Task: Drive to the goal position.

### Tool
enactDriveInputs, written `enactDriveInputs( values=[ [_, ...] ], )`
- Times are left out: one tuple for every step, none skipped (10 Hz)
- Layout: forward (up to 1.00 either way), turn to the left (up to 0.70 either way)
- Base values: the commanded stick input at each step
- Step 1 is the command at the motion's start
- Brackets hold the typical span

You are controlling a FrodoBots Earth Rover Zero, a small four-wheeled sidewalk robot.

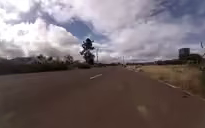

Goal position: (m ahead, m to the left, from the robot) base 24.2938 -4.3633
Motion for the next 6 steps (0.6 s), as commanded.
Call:
enactDriveInputs(
  values=[
    [0.7,0.0],
    [0.7,0.0],
    [0.7,0.0],
    [0.7,0.0],
    [0.7,0.0],
    [0.7,0.0]
  ],
)
